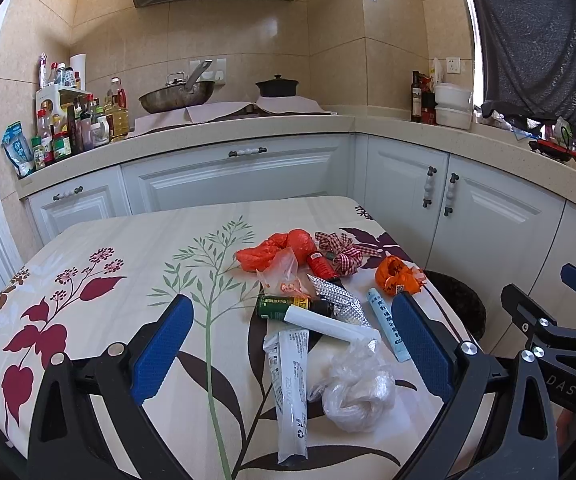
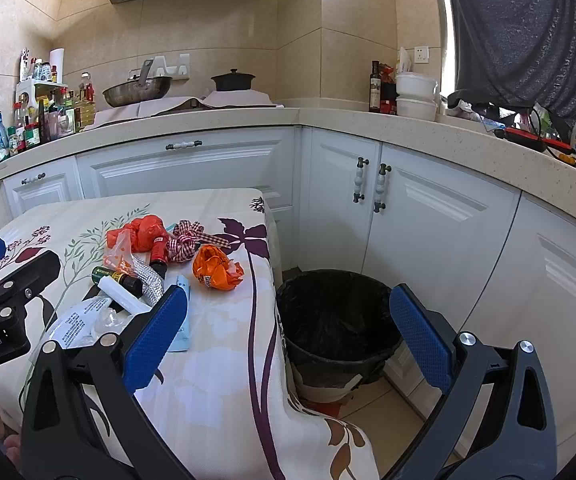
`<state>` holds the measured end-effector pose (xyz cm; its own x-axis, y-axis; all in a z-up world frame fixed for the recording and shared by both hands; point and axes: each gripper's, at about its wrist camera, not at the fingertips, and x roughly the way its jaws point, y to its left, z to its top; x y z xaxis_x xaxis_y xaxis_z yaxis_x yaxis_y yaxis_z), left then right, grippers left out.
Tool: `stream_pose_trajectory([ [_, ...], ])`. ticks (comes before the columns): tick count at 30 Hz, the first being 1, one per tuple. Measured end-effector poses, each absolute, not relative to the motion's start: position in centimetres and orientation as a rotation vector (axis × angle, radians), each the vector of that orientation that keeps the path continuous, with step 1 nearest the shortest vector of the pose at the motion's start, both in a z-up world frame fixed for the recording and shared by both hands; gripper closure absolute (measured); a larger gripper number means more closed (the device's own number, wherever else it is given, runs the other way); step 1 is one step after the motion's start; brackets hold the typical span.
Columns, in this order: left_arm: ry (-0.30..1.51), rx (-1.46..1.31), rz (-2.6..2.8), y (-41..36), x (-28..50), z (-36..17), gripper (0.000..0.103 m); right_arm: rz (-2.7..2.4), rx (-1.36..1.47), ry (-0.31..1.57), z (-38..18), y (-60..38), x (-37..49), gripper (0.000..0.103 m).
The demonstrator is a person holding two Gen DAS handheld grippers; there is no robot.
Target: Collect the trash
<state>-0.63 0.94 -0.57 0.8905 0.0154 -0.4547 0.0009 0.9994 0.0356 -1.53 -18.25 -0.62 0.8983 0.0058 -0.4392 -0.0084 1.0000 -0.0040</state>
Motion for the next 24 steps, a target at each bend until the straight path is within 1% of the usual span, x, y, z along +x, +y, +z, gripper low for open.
stream_pose_trajectory([
  [24,0.479,0.034,0.008,1.13,-0.63,-0.65,0.006,0.005,-0.003,0.455,-0.75,-18.7,-1.49,0.004],
])
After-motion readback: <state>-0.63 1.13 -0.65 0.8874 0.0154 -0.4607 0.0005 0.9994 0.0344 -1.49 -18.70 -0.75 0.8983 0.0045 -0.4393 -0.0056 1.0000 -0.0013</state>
